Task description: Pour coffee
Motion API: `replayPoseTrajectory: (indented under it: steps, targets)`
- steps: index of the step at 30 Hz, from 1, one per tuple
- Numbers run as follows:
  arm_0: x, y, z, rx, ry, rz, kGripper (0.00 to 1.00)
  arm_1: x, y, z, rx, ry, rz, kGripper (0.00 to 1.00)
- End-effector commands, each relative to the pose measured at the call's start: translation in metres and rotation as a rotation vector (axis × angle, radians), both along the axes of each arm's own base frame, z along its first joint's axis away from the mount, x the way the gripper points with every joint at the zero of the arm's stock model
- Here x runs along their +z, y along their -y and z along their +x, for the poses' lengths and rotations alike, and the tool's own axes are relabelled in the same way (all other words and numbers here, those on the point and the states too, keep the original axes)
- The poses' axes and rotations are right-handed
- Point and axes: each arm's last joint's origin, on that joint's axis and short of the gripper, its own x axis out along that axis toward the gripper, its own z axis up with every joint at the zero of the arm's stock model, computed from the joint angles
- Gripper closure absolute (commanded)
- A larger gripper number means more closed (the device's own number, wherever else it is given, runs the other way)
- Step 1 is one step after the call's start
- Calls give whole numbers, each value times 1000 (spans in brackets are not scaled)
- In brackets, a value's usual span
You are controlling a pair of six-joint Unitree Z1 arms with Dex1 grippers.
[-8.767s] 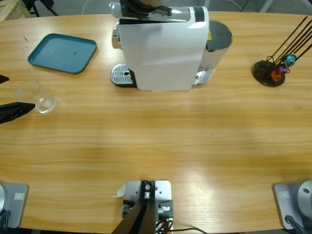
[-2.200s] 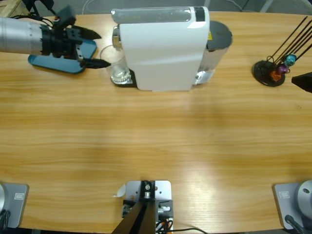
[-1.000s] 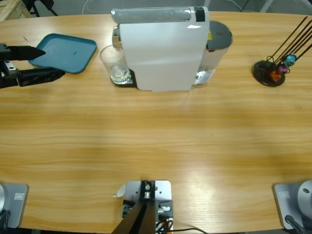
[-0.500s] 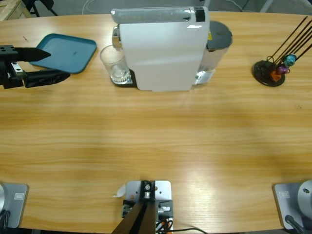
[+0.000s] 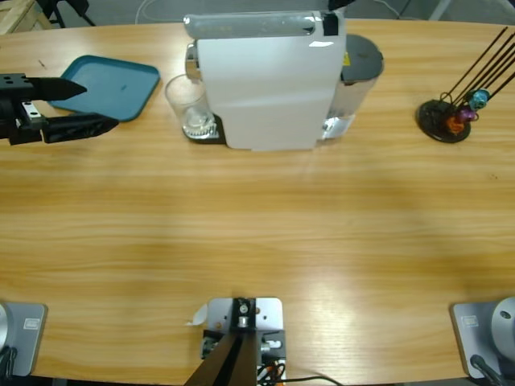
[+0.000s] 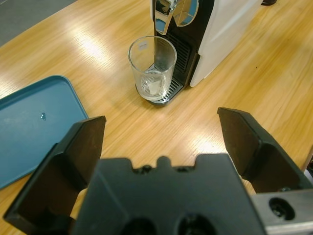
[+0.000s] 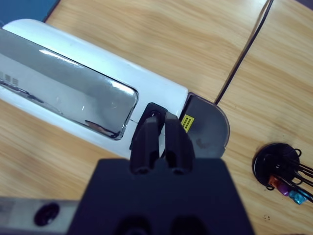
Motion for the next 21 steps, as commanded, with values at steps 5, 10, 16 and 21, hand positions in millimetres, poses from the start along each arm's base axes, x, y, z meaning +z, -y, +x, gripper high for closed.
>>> replayPoseTrajectory:
  steps: [5, 10, 16, 21]
  targets:
    - [-13, 5, 3, -29, -35, 17, 0, -24, -10, 12, 17, -53, -30, 1000]
    - [-13, 5, 3, -29, -36, 18, 0, -35, -13, 12, 19, -78, -52, 1000]
    - [-15, 4, 2, -29, -38, 19, 0, -54, -16, 18, 11, -128, -103, 1000]
    - [-15, 5, 2, -30, -35, 18, 0, -32, -10, 10, 5, -63, -85, 1000]
